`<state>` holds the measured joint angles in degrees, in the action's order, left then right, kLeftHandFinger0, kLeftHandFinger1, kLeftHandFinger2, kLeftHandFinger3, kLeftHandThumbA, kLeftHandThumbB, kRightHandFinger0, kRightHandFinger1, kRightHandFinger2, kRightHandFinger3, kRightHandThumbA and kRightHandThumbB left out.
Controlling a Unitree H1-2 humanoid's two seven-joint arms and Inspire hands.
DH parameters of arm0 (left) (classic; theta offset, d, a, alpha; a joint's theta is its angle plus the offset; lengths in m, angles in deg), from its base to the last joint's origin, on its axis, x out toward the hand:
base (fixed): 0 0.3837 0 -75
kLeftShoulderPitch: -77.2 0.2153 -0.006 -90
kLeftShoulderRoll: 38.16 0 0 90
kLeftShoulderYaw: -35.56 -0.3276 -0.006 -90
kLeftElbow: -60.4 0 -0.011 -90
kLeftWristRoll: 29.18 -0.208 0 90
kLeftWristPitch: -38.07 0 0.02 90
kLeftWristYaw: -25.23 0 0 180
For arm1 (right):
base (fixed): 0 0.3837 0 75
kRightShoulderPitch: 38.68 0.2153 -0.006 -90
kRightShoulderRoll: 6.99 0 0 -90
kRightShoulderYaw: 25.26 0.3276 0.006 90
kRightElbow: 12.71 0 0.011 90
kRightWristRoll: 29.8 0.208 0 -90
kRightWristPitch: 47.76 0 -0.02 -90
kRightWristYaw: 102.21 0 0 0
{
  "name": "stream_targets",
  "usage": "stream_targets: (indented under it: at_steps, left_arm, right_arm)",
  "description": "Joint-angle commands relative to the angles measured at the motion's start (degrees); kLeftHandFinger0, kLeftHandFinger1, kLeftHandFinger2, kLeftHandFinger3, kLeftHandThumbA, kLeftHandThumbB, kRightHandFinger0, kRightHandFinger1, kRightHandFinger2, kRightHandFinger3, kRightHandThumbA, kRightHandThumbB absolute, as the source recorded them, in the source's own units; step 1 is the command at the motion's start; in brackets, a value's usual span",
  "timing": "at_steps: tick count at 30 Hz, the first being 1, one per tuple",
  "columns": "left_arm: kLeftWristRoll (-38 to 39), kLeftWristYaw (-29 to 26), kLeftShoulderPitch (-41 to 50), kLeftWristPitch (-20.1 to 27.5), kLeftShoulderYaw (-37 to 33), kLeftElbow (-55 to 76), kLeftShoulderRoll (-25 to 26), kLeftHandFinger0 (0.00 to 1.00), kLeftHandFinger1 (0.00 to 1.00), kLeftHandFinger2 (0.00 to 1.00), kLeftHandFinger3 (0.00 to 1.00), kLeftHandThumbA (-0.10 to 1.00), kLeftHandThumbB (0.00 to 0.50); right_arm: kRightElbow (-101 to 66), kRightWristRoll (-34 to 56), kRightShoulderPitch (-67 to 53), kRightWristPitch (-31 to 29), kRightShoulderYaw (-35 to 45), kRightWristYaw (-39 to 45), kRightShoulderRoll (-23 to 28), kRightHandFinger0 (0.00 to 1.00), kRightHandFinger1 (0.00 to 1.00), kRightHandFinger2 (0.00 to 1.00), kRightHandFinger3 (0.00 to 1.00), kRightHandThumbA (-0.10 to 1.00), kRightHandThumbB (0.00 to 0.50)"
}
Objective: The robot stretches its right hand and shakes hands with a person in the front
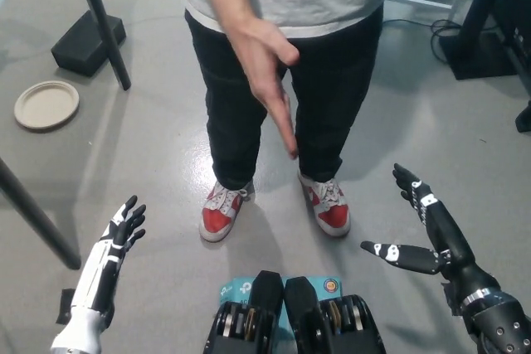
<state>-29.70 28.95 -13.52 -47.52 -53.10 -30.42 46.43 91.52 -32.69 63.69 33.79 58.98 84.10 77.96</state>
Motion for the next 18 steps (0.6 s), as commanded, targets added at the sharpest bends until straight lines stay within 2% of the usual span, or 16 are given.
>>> stream_targets:
  at_steps: [1,2,3,5,8,10,13,14,16,17,18]
  left_arm:
    - [0.69,0.21,-0.25,2.52,0.34,1.10,-0.06,1.00,1.00,1.00,1.00,1.00,0.136]
    - [-0.06,-0.03,0.00,2.72,0.21,1.15,0.09,1.00,1.00,1.00,1.00,1.00,0.159]
    - [-0.39,-0.13,0.10,2.82,0.16,1.17,0.15,1.00,1.00,1.00,1.00,1.00,0.161]
    - [-0.15,-0.09,0.17,2.86,0.25,0.87,0.13,1.00,1.00,1.00,1.00,1.00,0.163]
    - [-0.14,-0.07,0.17,2.90,0.25,0.85,0.13,1.00,1.00,1.00,1.00,1.00,0.162]
    - [-0.27,-0.27,0.53,3.28,0.38,0.42,0.14,1.00,1.00,1.00,1.00,1.00,0.153]
    - [-0.29,-0.25,0.55,3.40,0.39,0.36,0.15,1.00,1.00,1.00,1.00,1.00,0.153]
    - [-0.33,-0.30,0.88,3.22,0.45,0.61,0.18,1.00,1.00,1.00,1.00,1.00,0.142]
    - [-0.31,-0.36,0.95,3.35,0.46,0.57,0.07,1.00,1.00,1.00,1.00,1.00,0.144]
    - [-0.31,-0.35,0.96,3.34,0.46,0.57,0.06,1.00,1.00,1.00,1.00,1.00,0.145]
    - [-0.09,-0.20,0.90,3.46,0.47,0.30,0.11,1.00,1.00,1.00,1.00,1.00,0.162]
  right_arm:
    - [-0.48,0.62,0.40,-2.26,0.46,0.60,-0.19,1.00,1.00,1.00,1.00,1.00,0.320]
    - [-0.20,0.63,0.50,-2.62,0.51,0.35,-0.50,1.00,1.00,1.00,1.00,1.00,0.318]
    - [-0.08,0.63,0.54,-2.78,0.53,0.24,-0.63,1.00,1.00,1.00,1.00,1.00,0.318]
    - [-0.59,1.69,0.42,-2.49,0.96,0.25,-1.26,1.00,1.00,1.00,1.00,1.00,0.353]
    - [-0.60,1.67,0.42,-2.52,1.12,0.37,-1.37,1.00,1.00,1.00,1.00,1.00,0.355]
    - [-3.18,6.71,0.47,-1.53,2.46,2.41,-2.08,1.00,1.00,1.00,1.00,1.00,0.334]
    - [-3.32,6.86,0.47,-1.40,2.83,2.74,-2.27,1.00,1.00,1.00,1.00,1.00,0.333]
    - [-9.44,7.37,0.88,1.45,3.52,1.80,-2.68,1.00,1.00,1.00,1.00,1.00,0.313]
    - [-13.26,7.39,1.69,3.45,3.50,1.87,-2.71,1.00,1.00,1.00,1.00,1.00,0.297]
    - [-13.58,7.39,1.69,3.76,3.52,1.91,-2.74,1.00,1.00,1.00,1.00,1.00,0.296]
    - [-14.89,7.22,2.07,5.17,3.45,1.79,-2.82,1.00,1.00,1.00,1.00,1.00,0.323]
